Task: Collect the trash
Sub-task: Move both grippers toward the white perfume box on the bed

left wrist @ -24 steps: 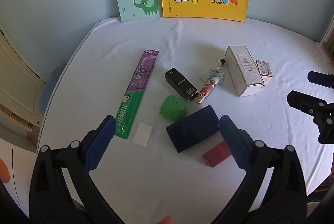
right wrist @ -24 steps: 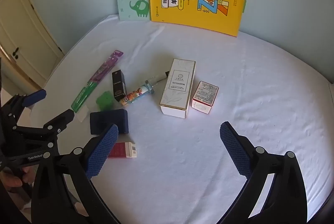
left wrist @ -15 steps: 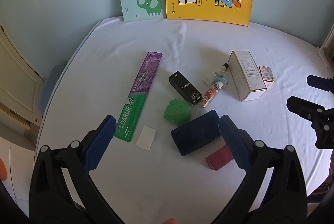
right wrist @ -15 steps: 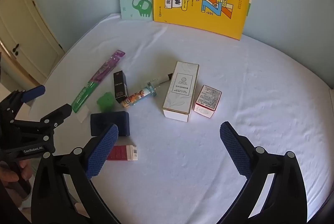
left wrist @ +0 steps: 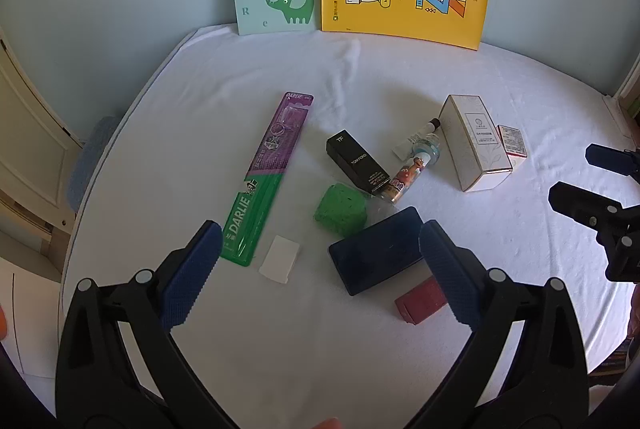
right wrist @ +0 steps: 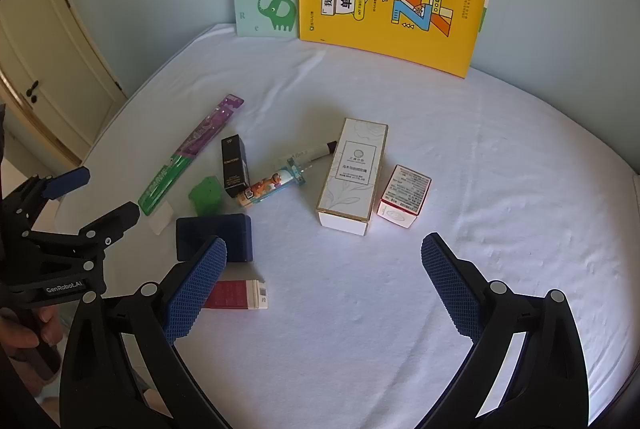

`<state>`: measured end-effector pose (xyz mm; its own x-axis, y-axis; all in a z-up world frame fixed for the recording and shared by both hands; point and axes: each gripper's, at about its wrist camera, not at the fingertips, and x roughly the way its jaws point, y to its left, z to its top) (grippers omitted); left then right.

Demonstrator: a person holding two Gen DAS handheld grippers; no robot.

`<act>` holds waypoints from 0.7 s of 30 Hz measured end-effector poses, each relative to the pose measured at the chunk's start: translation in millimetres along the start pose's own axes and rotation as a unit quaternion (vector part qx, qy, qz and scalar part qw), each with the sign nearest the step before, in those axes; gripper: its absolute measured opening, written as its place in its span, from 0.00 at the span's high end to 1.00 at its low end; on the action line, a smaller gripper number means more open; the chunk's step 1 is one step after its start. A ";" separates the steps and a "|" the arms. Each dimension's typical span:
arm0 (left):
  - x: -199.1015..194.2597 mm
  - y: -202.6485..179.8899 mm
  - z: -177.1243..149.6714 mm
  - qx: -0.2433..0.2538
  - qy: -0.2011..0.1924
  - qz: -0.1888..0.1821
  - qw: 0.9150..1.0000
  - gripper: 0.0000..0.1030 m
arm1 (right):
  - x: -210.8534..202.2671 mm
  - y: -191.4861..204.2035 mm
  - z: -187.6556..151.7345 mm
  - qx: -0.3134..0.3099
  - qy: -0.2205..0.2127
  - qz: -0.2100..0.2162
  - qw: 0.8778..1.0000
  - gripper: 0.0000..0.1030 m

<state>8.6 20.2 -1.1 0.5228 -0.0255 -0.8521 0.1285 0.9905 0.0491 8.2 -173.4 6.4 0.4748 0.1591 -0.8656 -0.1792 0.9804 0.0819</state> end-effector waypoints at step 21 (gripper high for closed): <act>19.5 4.6 9.3 0.004 0.012 0.000 1.000 0.06 | 18.2 -3.2 5.5 -0.004 0.017 -0.001 1.000 0.06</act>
<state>27.2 23.1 -12.7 0.5019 -0.0211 -0.8647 0.1351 0.9893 0.0543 22.2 -173.0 -6.9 0.4457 0.1520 -0.8822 -0.1840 0.9800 0.0759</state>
